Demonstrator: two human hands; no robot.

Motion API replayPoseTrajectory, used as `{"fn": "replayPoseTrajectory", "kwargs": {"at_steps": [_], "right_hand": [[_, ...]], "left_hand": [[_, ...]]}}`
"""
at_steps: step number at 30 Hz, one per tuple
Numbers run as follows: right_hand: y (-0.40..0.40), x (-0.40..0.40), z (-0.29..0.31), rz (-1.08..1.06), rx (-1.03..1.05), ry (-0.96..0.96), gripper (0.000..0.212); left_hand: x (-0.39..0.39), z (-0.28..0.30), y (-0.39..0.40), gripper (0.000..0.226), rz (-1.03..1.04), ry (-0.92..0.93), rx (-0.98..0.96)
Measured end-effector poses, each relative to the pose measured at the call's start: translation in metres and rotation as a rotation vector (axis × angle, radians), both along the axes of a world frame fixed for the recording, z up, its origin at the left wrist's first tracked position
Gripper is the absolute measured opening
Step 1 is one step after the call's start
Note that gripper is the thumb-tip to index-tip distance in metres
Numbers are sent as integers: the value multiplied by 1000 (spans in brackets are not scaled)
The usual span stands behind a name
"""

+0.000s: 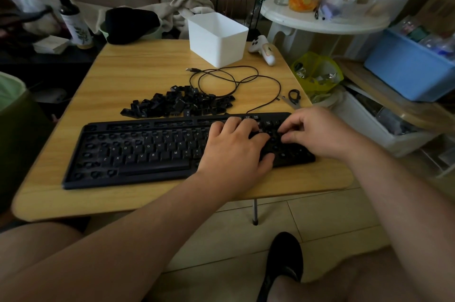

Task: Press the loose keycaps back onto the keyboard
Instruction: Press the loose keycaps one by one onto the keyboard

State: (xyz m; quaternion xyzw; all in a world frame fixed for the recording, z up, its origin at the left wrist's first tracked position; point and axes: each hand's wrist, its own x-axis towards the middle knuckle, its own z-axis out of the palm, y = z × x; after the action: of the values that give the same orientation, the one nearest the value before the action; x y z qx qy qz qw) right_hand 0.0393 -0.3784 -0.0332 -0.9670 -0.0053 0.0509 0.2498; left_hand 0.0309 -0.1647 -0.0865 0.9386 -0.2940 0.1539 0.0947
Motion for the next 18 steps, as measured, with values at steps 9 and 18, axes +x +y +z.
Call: {"fn": "replayPoseTrajectory", "kwargs": {"at_steps": [9,18], "right_hand": [[18,3,12,23,-301,-38,9],[12,4,11,-26,-190,-8,7]], "left_hand": [[-1,0,-1,51,4,-4,9],[0,0,-1,51,-1,-3,3]]}}
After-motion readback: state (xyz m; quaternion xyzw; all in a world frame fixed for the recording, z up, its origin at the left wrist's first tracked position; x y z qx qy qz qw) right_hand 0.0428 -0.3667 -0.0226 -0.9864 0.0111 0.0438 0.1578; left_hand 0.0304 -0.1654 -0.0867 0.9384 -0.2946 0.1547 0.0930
